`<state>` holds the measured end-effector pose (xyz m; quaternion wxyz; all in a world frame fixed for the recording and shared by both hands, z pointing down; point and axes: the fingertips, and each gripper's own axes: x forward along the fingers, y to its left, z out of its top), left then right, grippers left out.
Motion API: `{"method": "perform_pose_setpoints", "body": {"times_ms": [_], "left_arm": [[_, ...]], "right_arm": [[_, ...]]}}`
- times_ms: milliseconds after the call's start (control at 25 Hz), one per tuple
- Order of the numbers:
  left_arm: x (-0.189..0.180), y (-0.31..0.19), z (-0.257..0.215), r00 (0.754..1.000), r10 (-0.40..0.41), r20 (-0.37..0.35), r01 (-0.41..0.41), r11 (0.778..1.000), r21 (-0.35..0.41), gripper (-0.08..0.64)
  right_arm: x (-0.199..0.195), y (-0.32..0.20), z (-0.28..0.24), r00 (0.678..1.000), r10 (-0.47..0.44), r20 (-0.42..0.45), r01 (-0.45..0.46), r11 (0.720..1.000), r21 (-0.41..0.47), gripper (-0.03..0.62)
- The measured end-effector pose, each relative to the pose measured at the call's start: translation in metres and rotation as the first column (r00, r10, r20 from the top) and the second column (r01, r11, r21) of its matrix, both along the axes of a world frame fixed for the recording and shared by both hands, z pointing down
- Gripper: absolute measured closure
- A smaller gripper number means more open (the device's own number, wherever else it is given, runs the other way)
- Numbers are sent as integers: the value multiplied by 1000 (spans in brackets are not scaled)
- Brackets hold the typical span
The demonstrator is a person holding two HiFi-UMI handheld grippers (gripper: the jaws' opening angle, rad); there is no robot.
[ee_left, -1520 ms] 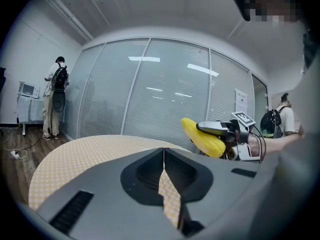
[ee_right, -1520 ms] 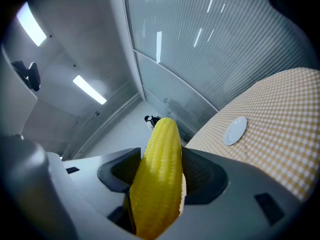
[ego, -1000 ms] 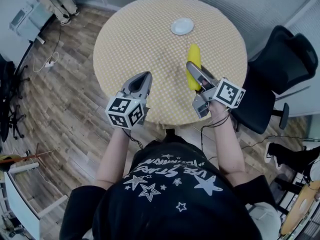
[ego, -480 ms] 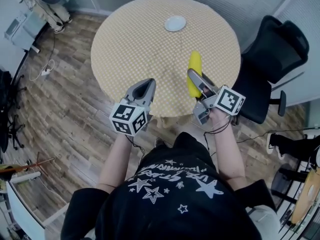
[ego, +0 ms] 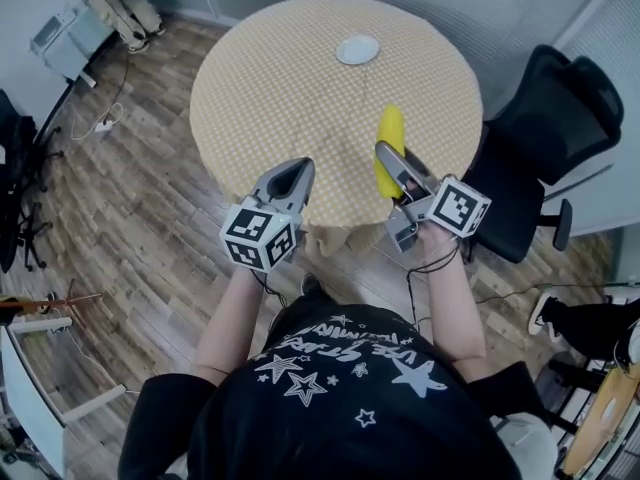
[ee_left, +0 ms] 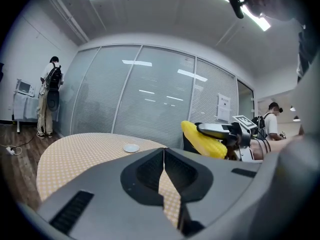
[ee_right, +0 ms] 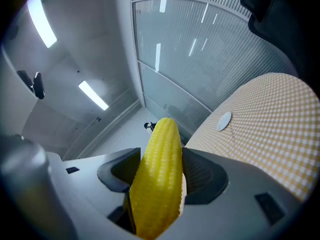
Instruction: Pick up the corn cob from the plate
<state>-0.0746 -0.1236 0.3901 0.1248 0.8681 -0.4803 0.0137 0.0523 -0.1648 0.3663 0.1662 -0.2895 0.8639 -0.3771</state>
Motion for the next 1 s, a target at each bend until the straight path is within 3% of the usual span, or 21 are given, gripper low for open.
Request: {"method": "perform_pose_setpoints", "body": {"times_ms": [200,560,1000], "left_arm": [[28,19,-9,1000,-23,7,23,1000,20,549],[78,68,-24,997,-79,21,78,995,54,549],[126,138,-23,991,-131,17,129,989,68,549]], "right_arm": [[19,20,-2,999,-38,19,38,999,1,327],[62,70,0,993,-102,-65,105,993,46,327],[93,143,8,981,-184,-61,186,982,36,327]]}}
